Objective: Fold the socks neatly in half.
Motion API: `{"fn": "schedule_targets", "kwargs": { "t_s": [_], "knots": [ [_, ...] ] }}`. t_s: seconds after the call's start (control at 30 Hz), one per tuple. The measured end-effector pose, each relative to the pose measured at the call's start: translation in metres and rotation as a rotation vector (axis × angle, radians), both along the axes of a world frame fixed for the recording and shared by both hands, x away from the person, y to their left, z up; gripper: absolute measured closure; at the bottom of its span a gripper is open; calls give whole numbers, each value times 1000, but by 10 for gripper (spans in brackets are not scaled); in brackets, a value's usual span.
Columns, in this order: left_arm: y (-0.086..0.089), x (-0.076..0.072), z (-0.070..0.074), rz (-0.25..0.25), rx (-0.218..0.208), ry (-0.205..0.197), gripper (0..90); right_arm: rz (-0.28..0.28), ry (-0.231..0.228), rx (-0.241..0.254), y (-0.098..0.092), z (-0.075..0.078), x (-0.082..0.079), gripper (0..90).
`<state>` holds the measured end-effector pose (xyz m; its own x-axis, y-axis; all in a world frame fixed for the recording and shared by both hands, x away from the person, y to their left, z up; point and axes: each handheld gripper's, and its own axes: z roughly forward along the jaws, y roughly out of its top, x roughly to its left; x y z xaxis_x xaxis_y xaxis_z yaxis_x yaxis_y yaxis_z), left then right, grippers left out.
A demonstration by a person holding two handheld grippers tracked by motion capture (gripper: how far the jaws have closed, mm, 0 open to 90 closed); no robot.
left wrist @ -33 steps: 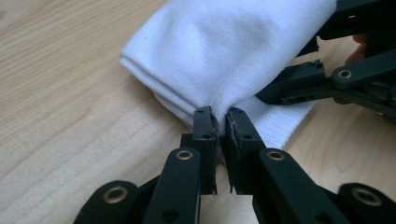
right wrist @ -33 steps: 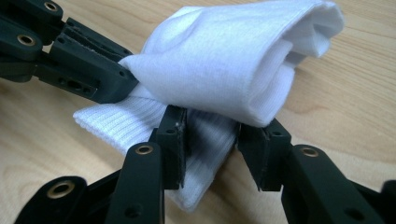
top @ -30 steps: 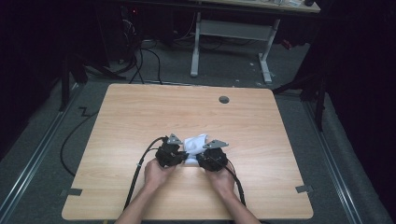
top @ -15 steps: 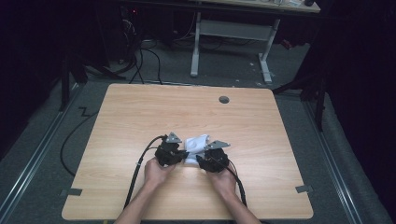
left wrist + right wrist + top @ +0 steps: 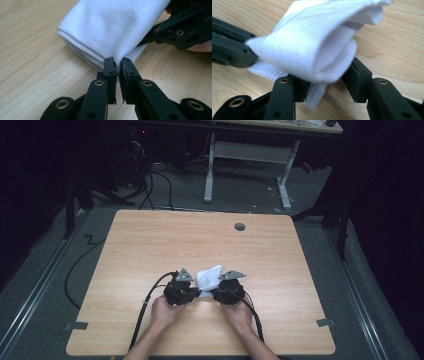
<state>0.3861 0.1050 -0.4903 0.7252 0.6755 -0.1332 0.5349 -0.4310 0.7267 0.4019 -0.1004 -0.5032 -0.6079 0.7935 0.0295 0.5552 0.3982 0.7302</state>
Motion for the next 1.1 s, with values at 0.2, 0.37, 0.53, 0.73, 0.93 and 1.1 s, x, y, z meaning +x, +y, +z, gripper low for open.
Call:
{"fn": "schedule_targets", "kwargs": {
  "t_s": [0.2,0.37,0.53,0.73,0.93,1.1],
  "knots": [
    [4,2,-2,27,-2,-4,824,10,-24,-1,-4,6,-3,558],
    [7,0,-1,34,-18,-7,809,38,-37,-6,-10,13,-13,556],
    [10,-4,3,29,-40,-10,722,59,-58,9,-20,21,-23,567],
    [20,-7,13,73,-104,-29,589,108,-126,56,-28,41,-37,684],
    [18,1,20,134,-111,-30,563,111,-127,78,-28,52,-27,758],
    [6,9,23,135,-94,-35,550,103,-132,70,-20,55,-16,783]
  ]
}}
